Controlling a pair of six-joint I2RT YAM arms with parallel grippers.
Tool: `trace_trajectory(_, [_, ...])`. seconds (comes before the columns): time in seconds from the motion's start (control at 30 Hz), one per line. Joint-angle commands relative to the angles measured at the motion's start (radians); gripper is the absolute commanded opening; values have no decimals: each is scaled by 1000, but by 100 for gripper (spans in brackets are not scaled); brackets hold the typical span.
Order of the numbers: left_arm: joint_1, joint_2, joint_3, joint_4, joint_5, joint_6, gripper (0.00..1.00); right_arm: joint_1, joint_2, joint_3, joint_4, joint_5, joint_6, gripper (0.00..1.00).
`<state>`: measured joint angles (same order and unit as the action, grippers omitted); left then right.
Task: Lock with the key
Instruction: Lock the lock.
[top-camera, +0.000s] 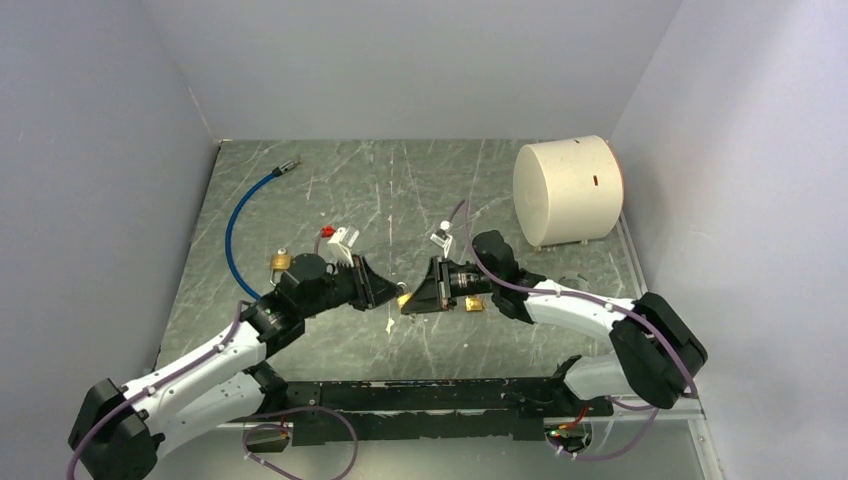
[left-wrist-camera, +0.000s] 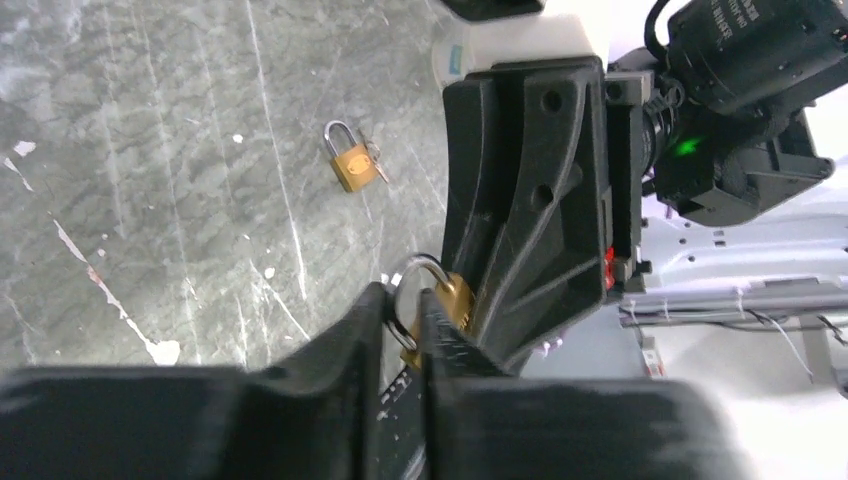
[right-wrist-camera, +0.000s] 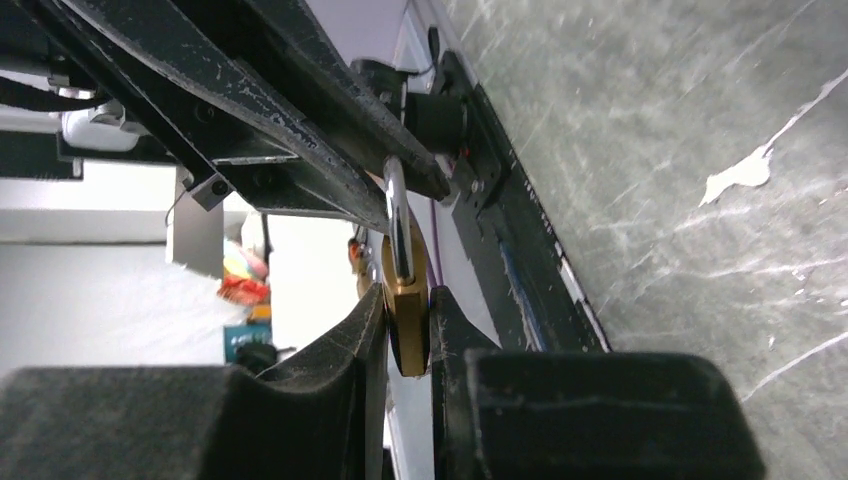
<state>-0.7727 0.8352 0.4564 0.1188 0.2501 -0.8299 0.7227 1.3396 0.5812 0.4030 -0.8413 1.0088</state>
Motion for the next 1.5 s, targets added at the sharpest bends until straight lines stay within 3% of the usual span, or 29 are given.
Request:
trace_trajectory(0.0, [84, 8, 66, -48, 445, 2, 27, -49, -38, 57, 82, 350, -27, 0])
trace_trajectory(0.13, [167, 81, 112, -19, 570, -15, 55, -49, -59, 74, 45, 340, -26, 0])
trace_trajectory(0.2, [183, 114, 179, -129, 614, 49, 70, -38, -70, 94, 29, 335, -41, 0])
trace_trajectory(0.4, [284, 106, 318, -358, 661, 215, 86, -19, -82, 123, -28, 318, -67, 0])
trace_trajectory(0.5, [315, 124, 348, -381, 720, 256, 93, -4, -86, 120, -15, 312, -56, 0])
trace_trajectory(0.63, [326, 209, 416, -505, 778, 373, 92, 20, -74, 138, -5, 290, -69, 0])
trace_trajectory(0.73, [339, 224, 422, -484, 799, 391, 92, 36, -61, 164, -11, 263, -84, 0])
trace_trajectory(1.03, [413, 290, 621, -760, 707, 620, 91, 70, -83, 139, 22, 253, -80, 0])
trace_trajectory(1.33, [426, 289, 588, -637, 677, 580, 91, 76, -128, 110, 42, 213, -78, 0])
trace_trajectory(1.47, [428, 313, 599, -600, 680, 583, 83, 78, -137, 108, 54, 186, -74, 0])
